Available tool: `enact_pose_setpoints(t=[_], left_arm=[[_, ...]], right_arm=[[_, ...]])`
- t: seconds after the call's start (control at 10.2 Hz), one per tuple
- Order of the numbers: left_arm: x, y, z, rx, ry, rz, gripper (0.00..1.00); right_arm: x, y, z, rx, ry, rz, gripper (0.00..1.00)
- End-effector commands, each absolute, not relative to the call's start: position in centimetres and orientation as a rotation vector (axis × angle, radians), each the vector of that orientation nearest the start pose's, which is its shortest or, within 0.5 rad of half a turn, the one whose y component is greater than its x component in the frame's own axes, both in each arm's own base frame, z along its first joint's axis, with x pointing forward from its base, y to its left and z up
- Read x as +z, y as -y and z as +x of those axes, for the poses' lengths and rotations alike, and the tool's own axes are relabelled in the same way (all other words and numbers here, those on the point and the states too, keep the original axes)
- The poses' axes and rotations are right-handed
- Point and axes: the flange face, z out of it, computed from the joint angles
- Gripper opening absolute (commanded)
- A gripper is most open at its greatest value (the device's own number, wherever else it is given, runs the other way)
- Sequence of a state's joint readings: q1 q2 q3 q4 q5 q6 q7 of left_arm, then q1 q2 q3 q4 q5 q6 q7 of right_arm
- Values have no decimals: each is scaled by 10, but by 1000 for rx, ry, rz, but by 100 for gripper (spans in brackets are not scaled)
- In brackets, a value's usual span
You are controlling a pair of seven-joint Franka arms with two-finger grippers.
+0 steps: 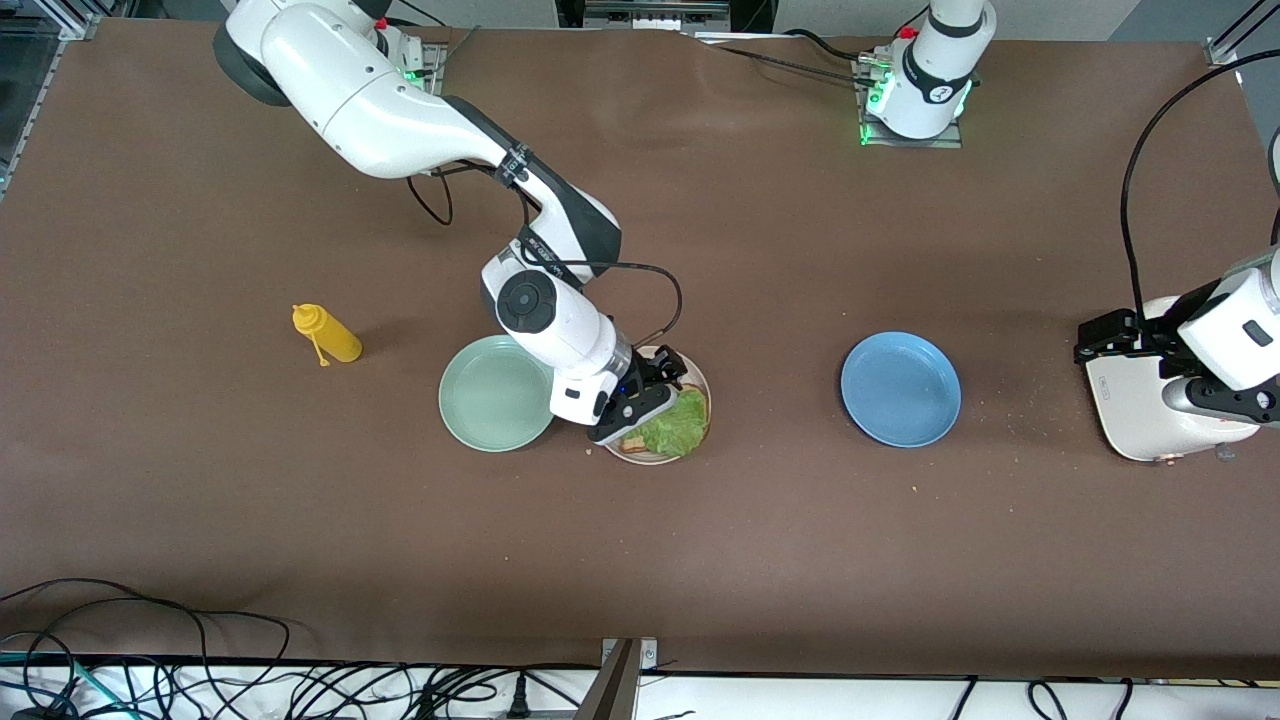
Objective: Make sandwich on beige plate with both arms
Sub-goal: 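Move the right gripper back toward the yellow mustard bottle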
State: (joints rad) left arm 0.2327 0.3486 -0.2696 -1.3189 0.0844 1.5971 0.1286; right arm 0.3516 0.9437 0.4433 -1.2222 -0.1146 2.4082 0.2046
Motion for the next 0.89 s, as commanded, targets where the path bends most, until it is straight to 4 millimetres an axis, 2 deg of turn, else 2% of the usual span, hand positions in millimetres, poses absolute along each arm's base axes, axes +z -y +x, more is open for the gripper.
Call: enact_pose_setpoints(t=[0.0, 0.1, 0.3, 0.39, 0.49, 0.59, 0.69, 0.79], left_arm=[[541, -17, 650, 107, -271, -3135, 100], [542, -23, 649, 104, -257, -3134, 100], [543, -49, 648, 105, -186, -3132, 100], [544, -69, 646, 104, -136, -3132, 100], [543, -85, 645, 106, -84, -3129, 100], [535, -110, 645, 120, -30, -3103, 100], [531, -144, 641, 127, 41, -3105, 100], [508, -166, 644, 164, 83, -3107, 100]], right_arm=[[329, -441, 635, -176, 579, -2751, 97], [357, -420, 639, -147, 563, -2787, 100], [409, -361, 653, -93, 491, -2874, 100], [426, -312, 670, -86, 422, -2906, 100], [437, -268, 678, -31, 363, -2941, 100], [446, -226, 684, 19, 387, -2956, 100], [458, -192, 685, 59, 406, -2971, 100], [460, -165, 684, 117, 378, -2985, 100]])
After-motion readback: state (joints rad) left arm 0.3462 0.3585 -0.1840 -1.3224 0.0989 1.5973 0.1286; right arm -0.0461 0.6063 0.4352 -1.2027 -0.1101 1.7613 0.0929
